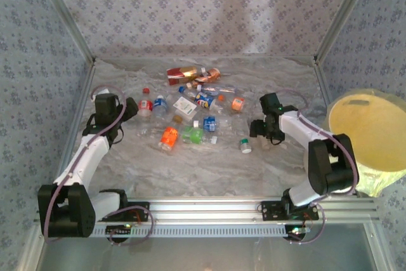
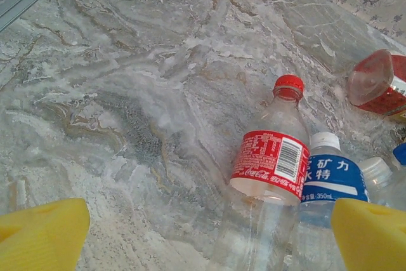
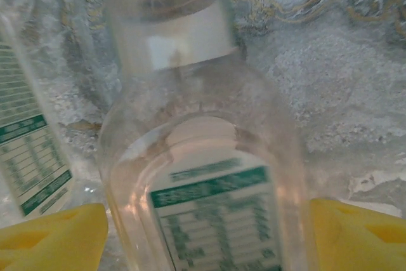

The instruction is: Put the plastic bottles in the bin

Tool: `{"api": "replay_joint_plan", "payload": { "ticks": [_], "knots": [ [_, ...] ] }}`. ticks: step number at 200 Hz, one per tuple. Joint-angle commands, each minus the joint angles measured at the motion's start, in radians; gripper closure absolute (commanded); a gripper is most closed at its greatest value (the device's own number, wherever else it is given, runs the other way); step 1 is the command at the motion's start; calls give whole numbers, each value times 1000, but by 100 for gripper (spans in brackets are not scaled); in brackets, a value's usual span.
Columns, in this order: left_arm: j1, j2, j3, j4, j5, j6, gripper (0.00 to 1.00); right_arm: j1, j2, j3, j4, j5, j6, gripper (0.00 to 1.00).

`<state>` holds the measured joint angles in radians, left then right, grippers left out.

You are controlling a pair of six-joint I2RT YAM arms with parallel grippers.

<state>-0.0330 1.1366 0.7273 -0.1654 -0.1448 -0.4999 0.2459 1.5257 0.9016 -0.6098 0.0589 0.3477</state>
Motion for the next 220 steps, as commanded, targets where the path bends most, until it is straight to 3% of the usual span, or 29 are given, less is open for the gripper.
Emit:
{"api": "replay_joint_plan", "payload": {
  "ticks": [1, 24, 64, 98, 141, 176, 220],
  "knots": [
    [-2, 17, 38, -24, 11, -14, 2, -4, 52, 37, -13, -4, -15, 15],
    [-3, 24, 38, -28, 11, -15, 2, -13, 69, 34, 2, 9, 12, 15],
    [-4, 35, 50, -32, 19, -24, 2, -17, 18, 8, 50, 82, 52, 31],
    [-3, 42, 63, -42, 26, -32, 2, -13, -138, -14, 69, 160, 57, 43],
    [-4, 58, 74, -25, 64, -41, 2, 3, -398, 20, 79, 179, -27, 49],
    [-11, 76, 98, -13, 97, -40, 2, 7, -528, 234, -16, 182, -118, 52],
    [-13, 108, 121, 9, 134, -58, 2, -3, -537, 594, -216, 427, -272, 55]
  ]
}}
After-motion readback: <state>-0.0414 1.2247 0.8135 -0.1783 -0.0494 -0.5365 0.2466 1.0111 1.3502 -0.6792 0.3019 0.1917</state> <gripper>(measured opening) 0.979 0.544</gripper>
